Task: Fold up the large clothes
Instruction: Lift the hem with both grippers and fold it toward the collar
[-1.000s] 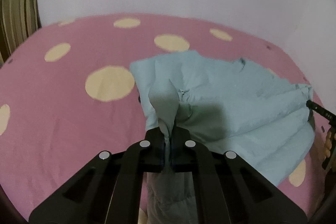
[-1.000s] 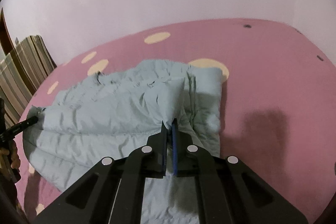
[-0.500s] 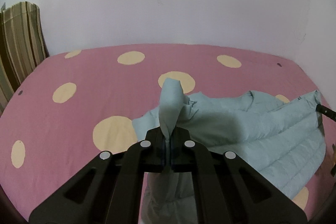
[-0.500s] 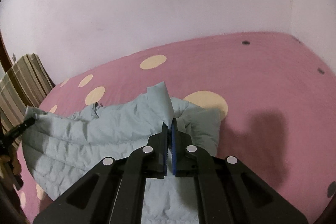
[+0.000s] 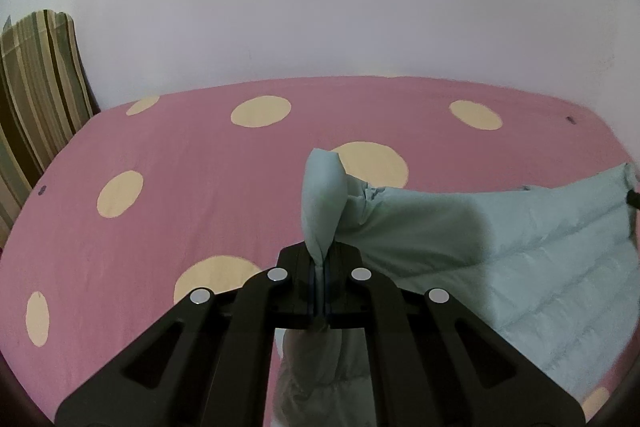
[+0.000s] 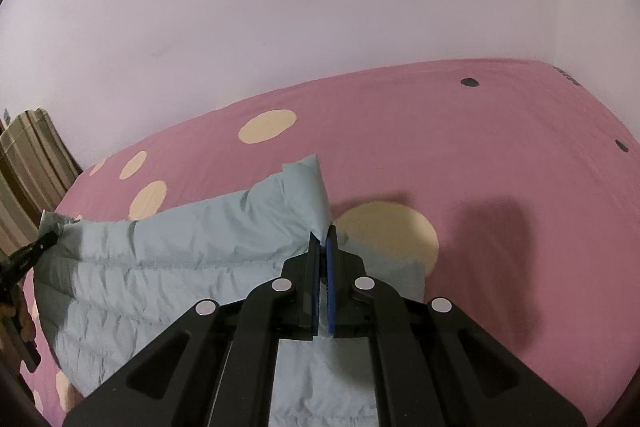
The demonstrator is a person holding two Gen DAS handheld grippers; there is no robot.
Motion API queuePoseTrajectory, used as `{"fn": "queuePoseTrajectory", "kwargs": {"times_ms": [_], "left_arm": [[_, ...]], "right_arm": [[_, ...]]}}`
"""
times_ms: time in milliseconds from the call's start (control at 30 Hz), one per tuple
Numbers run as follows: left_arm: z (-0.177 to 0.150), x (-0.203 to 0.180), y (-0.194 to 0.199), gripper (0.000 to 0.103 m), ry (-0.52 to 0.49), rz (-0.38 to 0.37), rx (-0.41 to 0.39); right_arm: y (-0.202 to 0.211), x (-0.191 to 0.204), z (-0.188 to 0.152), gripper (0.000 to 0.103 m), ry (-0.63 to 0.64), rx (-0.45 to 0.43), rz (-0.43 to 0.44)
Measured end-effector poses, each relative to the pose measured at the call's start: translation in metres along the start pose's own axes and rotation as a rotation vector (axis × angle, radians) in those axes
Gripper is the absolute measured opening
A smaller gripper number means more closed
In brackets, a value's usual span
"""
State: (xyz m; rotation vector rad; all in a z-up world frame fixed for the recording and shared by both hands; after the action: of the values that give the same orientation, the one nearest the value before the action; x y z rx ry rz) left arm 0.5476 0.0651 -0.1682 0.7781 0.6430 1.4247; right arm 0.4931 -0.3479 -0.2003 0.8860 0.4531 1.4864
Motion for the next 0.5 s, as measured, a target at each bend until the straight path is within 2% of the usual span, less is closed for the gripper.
{"fn": "queuePoseTrajectory", "kwargs": {"times_ms": [200, 500], "left_arm": [[-0.009, -0.001, -0.056, 0.003, 0.018, 0.068, 0.095], [-0.024, -0.004, -0.100, 0.003, 0.014, 0.095, 0.149]], "right_arm": [[-0.045, -0.007, -0.001, 0.002, -0.017, 0.074, -0.027], [-0.095, -0.018, -0.021, 0.002, -0.034, 0.151, -0.064]]}}
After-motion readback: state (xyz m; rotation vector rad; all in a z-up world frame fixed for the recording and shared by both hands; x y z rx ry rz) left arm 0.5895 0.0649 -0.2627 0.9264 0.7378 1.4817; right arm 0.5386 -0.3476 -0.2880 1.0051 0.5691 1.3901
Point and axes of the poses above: each gripper's, at about its wrist camera, not at the fingertips, and y roughly against the way its jaws point, x to its left, z to its top, the point moved 8 cm from there along -y, roughly the way its jaws point, and after that the axes turned 8 degrees about x, right-handed, at the moved point
